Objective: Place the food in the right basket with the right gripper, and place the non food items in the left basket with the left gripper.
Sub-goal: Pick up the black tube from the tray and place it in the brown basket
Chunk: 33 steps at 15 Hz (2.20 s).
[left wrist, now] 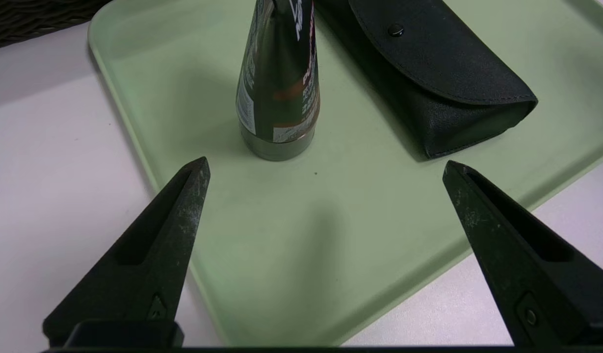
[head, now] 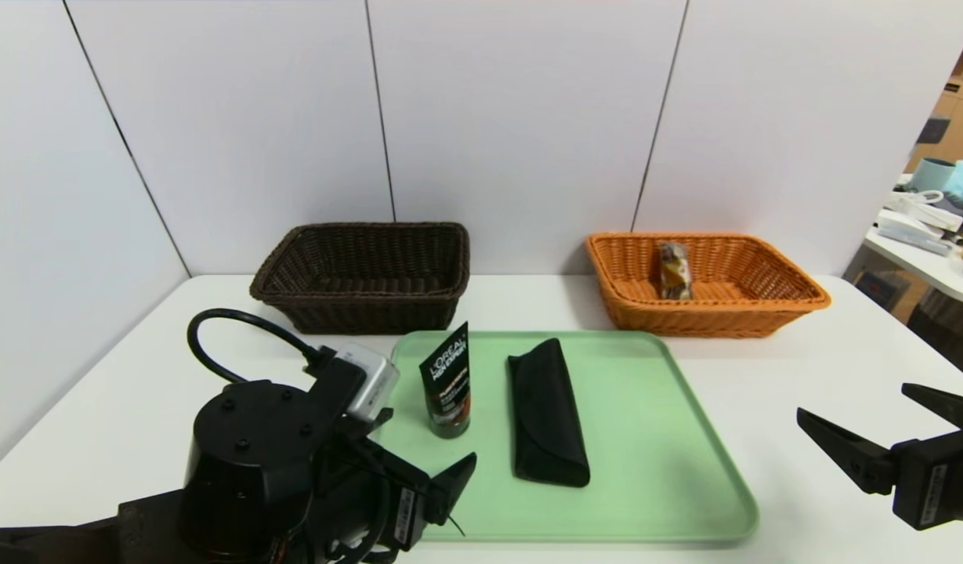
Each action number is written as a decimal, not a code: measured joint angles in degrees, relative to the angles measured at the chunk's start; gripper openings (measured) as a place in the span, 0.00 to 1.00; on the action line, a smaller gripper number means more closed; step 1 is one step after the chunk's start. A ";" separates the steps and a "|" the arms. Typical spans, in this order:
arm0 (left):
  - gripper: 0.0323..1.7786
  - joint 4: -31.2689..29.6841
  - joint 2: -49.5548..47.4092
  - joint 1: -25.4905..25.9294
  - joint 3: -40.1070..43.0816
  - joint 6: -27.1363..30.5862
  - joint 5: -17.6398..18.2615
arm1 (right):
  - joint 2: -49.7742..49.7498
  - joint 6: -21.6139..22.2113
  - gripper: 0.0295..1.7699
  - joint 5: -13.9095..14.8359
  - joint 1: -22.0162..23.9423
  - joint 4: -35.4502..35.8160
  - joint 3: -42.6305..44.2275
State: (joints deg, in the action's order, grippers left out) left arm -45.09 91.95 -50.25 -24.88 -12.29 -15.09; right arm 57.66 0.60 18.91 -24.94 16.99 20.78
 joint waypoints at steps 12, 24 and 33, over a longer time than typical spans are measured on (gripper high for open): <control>0.95 -5.73 7.28 4.47 -2.54 4.69 -2.95 | -2.10 -0.09 0.96 -0.04 -0.44 -0.16 -1.33; 0.95 -8.57 13.58 6.68 -6.95 4.83 -3.47 | -2.21 -0.07 0.96 -0.23 -0.52 -0.22 -1.99; 0.95 -10.93 18.41 8.47 -6.78 4.63 -3.01 | -1.82 -0.16 0.96 -1.13 -0.52 -0.13 -1.96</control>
State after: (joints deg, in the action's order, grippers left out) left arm -56.03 110.36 -41.78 -31.66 -7.66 -18.10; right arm 55.85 0.44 17.77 -25.47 16.86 18.82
